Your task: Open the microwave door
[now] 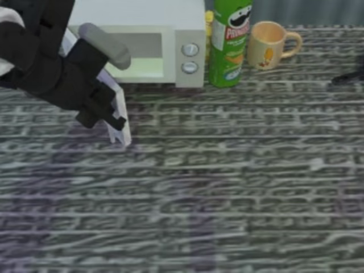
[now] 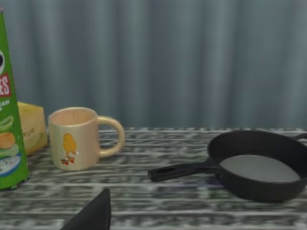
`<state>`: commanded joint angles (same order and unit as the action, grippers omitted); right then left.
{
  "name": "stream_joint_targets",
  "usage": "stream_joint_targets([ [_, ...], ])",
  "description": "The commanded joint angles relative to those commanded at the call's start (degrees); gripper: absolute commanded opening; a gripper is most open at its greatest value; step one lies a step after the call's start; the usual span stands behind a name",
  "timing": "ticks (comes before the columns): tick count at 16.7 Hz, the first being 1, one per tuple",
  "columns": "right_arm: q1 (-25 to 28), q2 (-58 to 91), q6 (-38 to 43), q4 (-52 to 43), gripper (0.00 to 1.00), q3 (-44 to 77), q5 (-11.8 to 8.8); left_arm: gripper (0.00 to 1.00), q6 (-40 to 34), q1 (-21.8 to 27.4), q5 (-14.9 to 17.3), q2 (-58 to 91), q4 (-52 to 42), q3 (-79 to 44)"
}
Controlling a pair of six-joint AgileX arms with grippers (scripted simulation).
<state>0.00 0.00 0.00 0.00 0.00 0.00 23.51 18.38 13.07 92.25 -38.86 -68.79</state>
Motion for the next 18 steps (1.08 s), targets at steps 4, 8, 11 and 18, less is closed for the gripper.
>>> stream_joint_targets([
  [4,0.0,0.0,0.0,0.0,1.0,0.0,0.0,0.0,0.0,0.0,0.0,0.0,0.0,0.0],
  [8,0.0,0.0,0.0,0.0,1.0,0.0,0.0,0.0,0.8,-0.2,0.5,0.0,-0.2,0.1],
  [11,0.0,0.0,0.0,0.0,1.0,0.0,0.0,0.0,4.7,-1.9,2.0,-0.4,-1.3,0.2],
  [18,0.0,0.0,0.0,0.0,1.0,0.0,0.0,0.0,11.7,-5.0,5.5,-1.1,-3.6,0.8],
])
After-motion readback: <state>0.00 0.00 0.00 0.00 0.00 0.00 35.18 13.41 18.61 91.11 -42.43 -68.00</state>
